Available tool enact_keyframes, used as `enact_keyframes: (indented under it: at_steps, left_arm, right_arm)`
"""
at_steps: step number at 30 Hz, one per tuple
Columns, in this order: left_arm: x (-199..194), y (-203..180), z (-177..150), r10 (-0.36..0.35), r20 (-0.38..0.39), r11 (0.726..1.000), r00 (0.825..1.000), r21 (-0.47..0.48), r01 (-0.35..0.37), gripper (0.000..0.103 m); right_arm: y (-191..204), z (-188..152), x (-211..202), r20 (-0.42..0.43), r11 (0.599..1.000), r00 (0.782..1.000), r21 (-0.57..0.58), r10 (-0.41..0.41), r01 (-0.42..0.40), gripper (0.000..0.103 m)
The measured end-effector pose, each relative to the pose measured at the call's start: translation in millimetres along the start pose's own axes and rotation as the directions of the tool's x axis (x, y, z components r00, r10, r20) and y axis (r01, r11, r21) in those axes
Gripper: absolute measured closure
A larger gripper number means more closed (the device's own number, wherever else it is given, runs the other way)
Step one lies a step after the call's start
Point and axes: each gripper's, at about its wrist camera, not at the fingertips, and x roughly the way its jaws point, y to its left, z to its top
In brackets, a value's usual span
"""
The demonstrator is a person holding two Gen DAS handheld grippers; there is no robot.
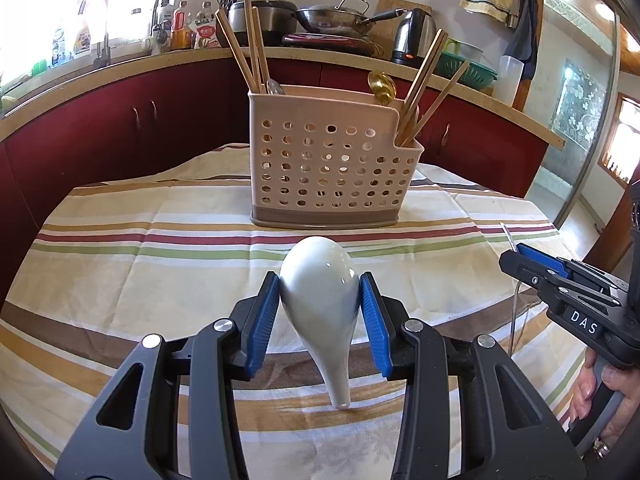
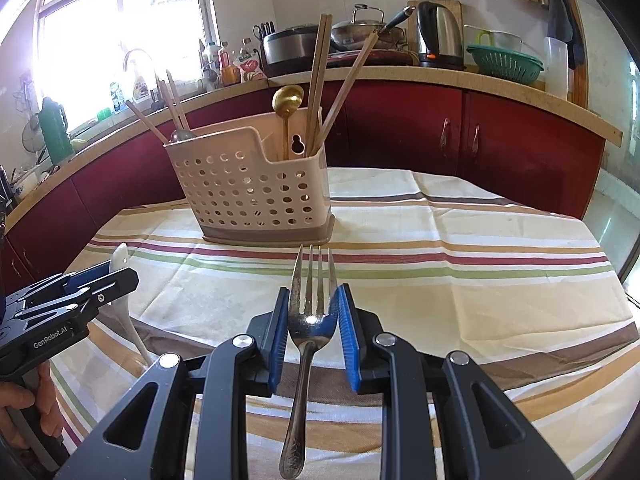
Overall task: Organize utensils
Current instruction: 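Lift the white ceramic spoon with the left tool while the right tool lifts the fork, then lower the ceramic spoon into the caddy with the left tool while the right tool lowers the fork in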
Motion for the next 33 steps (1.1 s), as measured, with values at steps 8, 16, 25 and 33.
enact_keyframes:
  at_steps: [8, 16, 25, 33]
  left_arm:
    - [-5.5, 2.0, 2.6, 0.002, 0.022, 1.0, 1.0, 0.0, -0.002, 0.063]
    - [-11.2, 4.3, 6.6, 0.002, 0.048, 1.0, 0.999, -0.001, -0.002, 0.063]
    - [-24.9, 3.7, 23.3, -0.01, 0.097, 1.0, 0.995, 0.005, 0.01, 0.063]
    - [-37.1, -0.7, 51.3, -0.021, 0.152, 0.999, 0.988, 0.027, 0.018, 0.063]
  right_arm:
    - [2.3, 0.8, -6.4, 0.027, 1.0, 1.0, -0.002, -0.006, 0.006, 0.078]
    - [3.9, 4.3, -14.7, 0.065, 1.0, 0.998, 0.004, -0.007, 0.006, 0.079]
    - [9.9, 25.3, -24.3, 0.119, 1.0, 0.993, -0.005, 0.012, -0.012, 0.079]
    - [17.7, 59.0, -34.2, 0.192, 0.999, 0.981, -0.026, 0.034, -0.029, 0.079]
